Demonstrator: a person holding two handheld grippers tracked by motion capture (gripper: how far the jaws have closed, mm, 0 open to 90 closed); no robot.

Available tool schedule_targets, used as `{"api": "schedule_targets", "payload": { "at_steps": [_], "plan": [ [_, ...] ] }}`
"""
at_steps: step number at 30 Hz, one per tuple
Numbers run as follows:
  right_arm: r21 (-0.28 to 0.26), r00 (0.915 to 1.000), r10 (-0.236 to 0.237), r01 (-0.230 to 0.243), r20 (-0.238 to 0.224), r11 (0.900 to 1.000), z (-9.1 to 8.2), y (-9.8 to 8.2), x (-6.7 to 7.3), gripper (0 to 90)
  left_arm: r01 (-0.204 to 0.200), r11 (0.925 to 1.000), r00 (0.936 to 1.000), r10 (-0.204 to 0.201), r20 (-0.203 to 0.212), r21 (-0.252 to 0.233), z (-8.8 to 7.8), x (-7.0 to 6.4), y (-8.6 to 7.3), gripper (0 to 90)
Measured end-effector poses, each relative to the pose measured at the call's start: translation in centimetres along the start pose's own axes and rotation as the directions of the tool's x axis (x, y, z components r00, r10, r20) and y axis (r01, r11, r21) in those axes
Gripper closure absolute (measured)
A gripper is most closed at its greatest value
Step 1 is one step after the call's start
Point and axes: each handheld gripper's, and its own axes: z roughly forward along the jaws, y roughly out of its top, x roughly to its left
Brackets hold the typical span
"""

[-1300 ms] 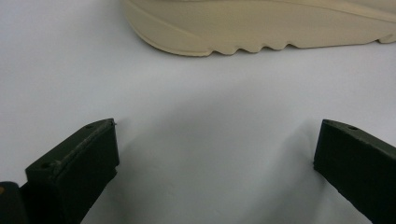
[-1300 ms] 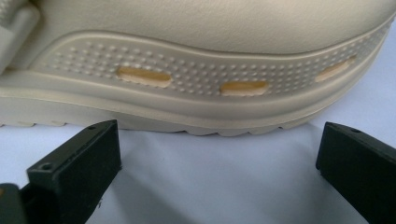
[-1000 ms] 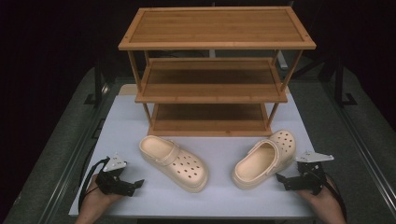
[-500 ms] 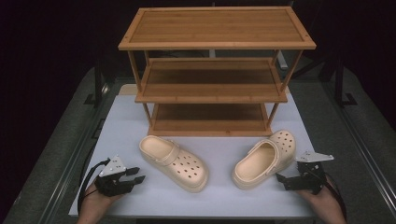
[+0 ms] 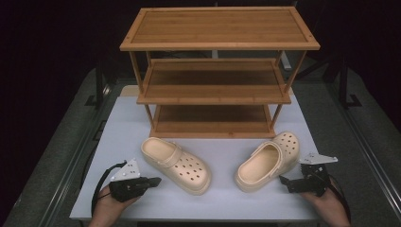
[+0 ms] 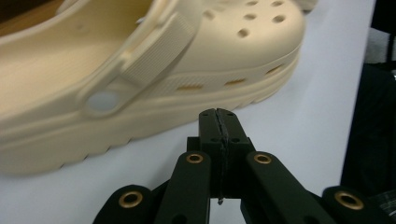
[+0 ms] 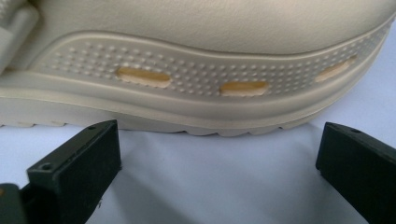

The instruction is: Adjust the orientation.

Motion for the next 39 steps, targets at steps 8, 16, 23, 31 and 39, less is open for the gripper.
{"api": "schedule_targets", "payload": {
  "at_steps": [8, 16, 23, 31, 39],
  "plan": [
    [0.000, 1.0000, 0.000, 0.000, 0.000, 1.000, 0.0, 0.0, 0.0, 0.0, -0.042, 0.9991, 0.9964, 0.043, 0.073, -0.007, 2.0, -0.7, 1.4, 90.0],
    [-0.002, 1.0000, 0.001, -0.001, -0.001, 1.000, 0.0, 0.0, 0.0, 0.0, -0.080, 0.9967, 0.9905, 0.078, 0.113, 0.011, 3.9, -1.5, 2.5, 90.0],
    [-0.001, 1.0000, 0.001, -0.001, 0.000, 1.000, 0.0, 0.0, 0.0, 0.0, -0.111, 0.9937, 0.9875, 0.109, 0.114, 0.011, 5.3, -2.0, 3.4, 90.0],
    [-0.001, 1.0000, 0.001, -0.001, -0.001, 1.000, 0.0, 0.0, 0.0, 0.0, -0.112, 0.9936, 0.9879, 0.109, 0.110, 0.016, 6.5, -2.3, 4.3, 90.0],
    [-0.001, 1.0000, 0.001, -0.001, -0.001, 1.000, 0.0, 0.0, 0.0, 0.0, -0.098, 0.9951, 0.9908, 0.096, 0.095, 0.016, 8.4, -2.2, 5.6, 90.0]
  ]
}}
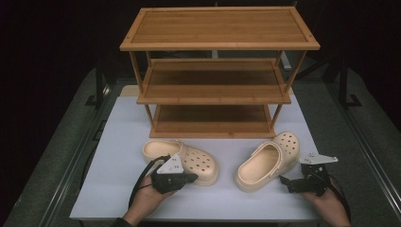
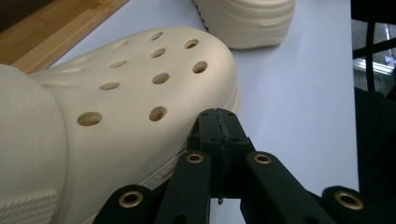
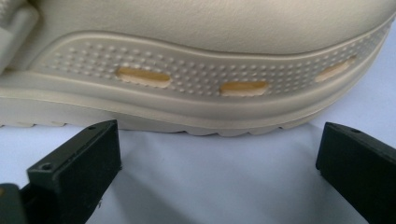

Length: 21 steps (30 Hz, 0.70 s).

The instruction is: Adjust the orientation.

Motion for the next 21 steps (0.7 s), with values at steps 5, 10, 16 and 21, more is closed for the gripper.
{"api": "schedule_targets", "payload": {
  "at_steps": [5, 10, 16, 21],
  "plan": [
    [0.000, 1.0000, 0.000, 0.000, 0.000, 1.000, 0.0, 0.0, 0.0, 0.0, 0.012, 0.9999, 0.9997, -0.012, -0.022, -0.006, 1.2, 0.3, 0.8, 90.0],
    [0.000, 1.0000, 0.000, 0.000, 0.000, 1.000, 0.0, 0.0, 0.0, 0.0, 0.021, 0.9997, 0.9991, -0.022, -0.037, -0.007, 2.3, 0.7, 1.5, 90.0],
    [-0.001, 1.0000, 0.000, 0.000, -0.001, 1.000, 0.0, 0.0, 0.0, 0.0, 0.024, 0.9997, 0.9992, -0.024, -0.031, -0.004, 2.9, 0.7, 1.9, 90.0],
    [-0.001, 1.0000, 0.000, 0.000, -0.001, 1.000, 0.0, 0.0, 0.0, 0.0, 0.047, 0.9984, 0.9989, -0.047, -0.006, -0.031, 2.3, 0.7, 2.0, 90.0]
  ]
}}
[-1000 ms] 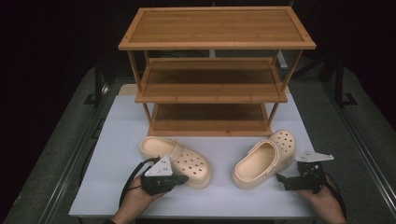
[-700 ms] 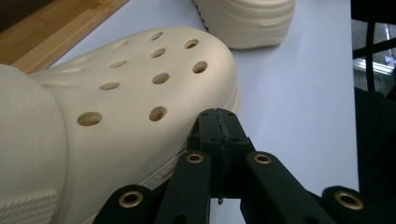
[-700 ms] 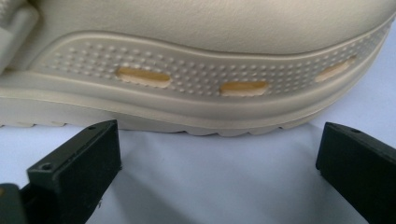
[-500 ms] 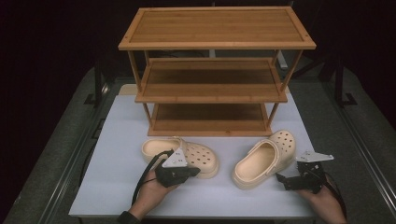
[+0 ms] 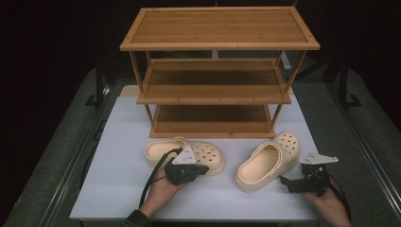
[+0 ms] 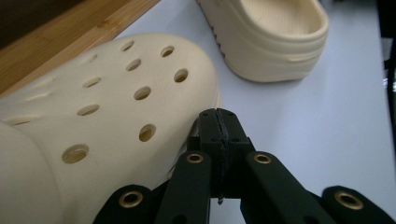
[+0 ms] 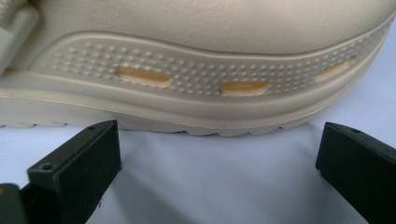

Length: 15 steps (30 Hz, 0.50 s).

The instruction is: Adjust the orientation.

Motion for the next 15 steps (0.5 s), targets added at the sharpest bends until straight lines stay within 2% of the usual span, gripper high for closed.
{"api": "schedule_targets", "payload": {
  "at_steps": [1, 7, 9, 13, 14, 15],
  "plan": [
    [0.000, 1.0000, -0.001, 0.001, 0.000, 1.000, 0.0, 0.0, 0.0, 0.0, 0.010, 0.9999, 0.9996, -0.010, 0.026, -0.011, -0.6, 0.0, 0.2, 90.0],
    [-0.001, 1.0000, 0.000, 0.000, 0.000, 1.000, 0.0, 0.0, 0.0, 0.0, 0.019, 0.9996, 0.9993, -0.018, 0.034, -0.023, -2.7, 0.2, 0.7, 90.0],
    [-0.002, 1.0000, 0.000, 0.000, -0.001, 1.000, 0.0, 0.0, 0.0, 0.0, 0.013, 0.9996, 0.9999, -0.013, 0.010, -0.024, -4.2, 0.6, 0.7, 90.0],
    [-0.001, 1.0000, 0.000, 0.000, -0.001, 1.000, 0.0, 0.0, 0.0, 0.0, 0.037, 0.9983, 0.9986, -0.038, -0.037, -0.044, -6.7, 1.9, 0.4, 90.0],
    [-0.001, 1.0000, 0.000, 0.000, -0.001, 1.000, 0.0, 0.0, 0.0, 0.0, 0.037, 0.9983, 0.9986, -0.038, -0.037, -0.044, -6.7, 1.9, 0.4, 90.0],
    [-0.001, 1.0000, 0.000, 0.000, -0.001, 1.000, 0.0, 0.0, 0.0, 0.0, 0.044, 0.9981, 0.9968, -0.046, -0.065, -0.043, -7.9, 2.7, 0.1, 90.0]
  ]
}}
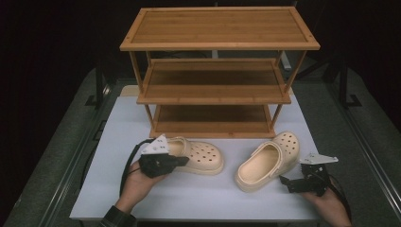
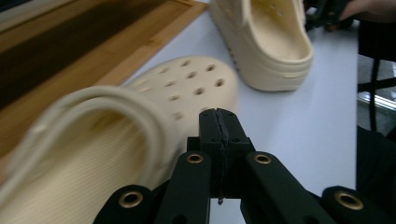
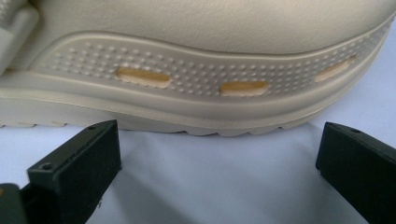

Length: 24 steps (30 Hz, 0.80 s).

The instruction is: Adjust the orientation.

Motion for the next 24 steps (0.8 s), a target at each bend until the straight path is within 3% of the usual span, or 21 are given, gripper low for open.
{"api": "schedule_targets", "payload": {
  "at_steps": [1, 2, 3, 4, 5, 8, 10, 11, 12, 13, 17, 24],
  "plan": [
    [0.000, 1.0000, 0.000, 0.000, 0.000, 1.000, 0.0, 0.0, 0.0, 0.0, 0.000, 1.0000, 1.0000, 0.000, 0.000, 0.000, 0.0, 0.0, 0.0, 90.0],
    [0.000, 1.0000, 0.000, 0.000, 0.000, 1.000, 0.0, 0.0, 0.0, 0.0, 0.006, 1.0000, 0.9995, -0.006, -0.031, 0.005, -1.0, 1.0, -0.3, 90.0],
    [0.000, 1.0000, 0.000, 0.000, 0.000, 1.000, 0.0, 0.0, 0.0, 0.0, 0.006, 1.0000, 0.9995, -0.006, -0.031, 0.005, -1.0, 1.0, -0.3, 90.0],
    [0.000, 1.0000, 0.000, 0.000, 0.000, 1.000, 0.0, 0.0, 0.0, 0.0, 0.024, 0.9997, 0.9980, -0.023, -0.059, 0.009, -1.9, 2.2, -0.8, 90.0],
    [0.000, 1.0000, 0.000, 0.000, 0.000, 1.000, 0.0, 0.0, 0.0, 0.0, 0.024, 0.9997, 0.9980, -0.023, -0.059, 0.009, -1.9, 2.2, -0.8, 90.0],
    [0.001, 1.0000, 0.001, -0.001, 0.000, 1.000, 0.0, 0.0, 0.0, 0.0, 0.044, 0.9989, 0.9921, -0.042, -0.118, 0.014, -3.4, 4.4, -1.5, 90.0],
    [0.001, 1.0000, 0.001, -0.001, 0.000, 1.000, 0.0, 0.0, 0.0, 0.0, 0.048, 0.9988, 0.9905, -0.046, -0.129, 0.012, -3.7, 4.9, -1.7, 90.0],
    [0.001, 1.0000, 0.000, 0.000, 0.001, 1.000, 0.0, 0.0, 0.0, 0.0, 0.063, 0.9980, 0.9886, -0.062, -0.137, -0.001, -4.3, 6.1, -2.1, 90.0],
    [0.001, 1.0000, 0.000, 0.000, 0.001, 1.000, 0.0, 0.0, 0.0, 0.0, 0.063, 0.9980, 0.9886, -0.062, -0.137, -0.001, -4.3, 6.1, -2.1, 90.0],
    [0.001, 1.0000, 0.001, -0.001, 0.001, 1.000, 0.0, 0.0, 0.0, 0.0, 0.071, 0.9974, 0.9857, -0.072, -0.152, -0.007, -4.6, 7.2, -2.4, 90.0],
    [0.001, 1.0000, 0.001, -0.001, 0.002, 1.000, 0.0, 0.0, 0.0, 0.0, 0.079, 0.9968, 0.9844, -0.079, -0.157, -0.007, -4.4, 8.6, -2.8, 90.0],
    [0.002, 1.0000, 0.000, 0.000, 0.002, 1.000, 0.0, 0.0, 0.0, 0.0, 0.096, 0.9953, 0.9801, -0.092, -0.176, 0.015, -1.9, 11.5, -3.5, 90.0]
  ]
}}
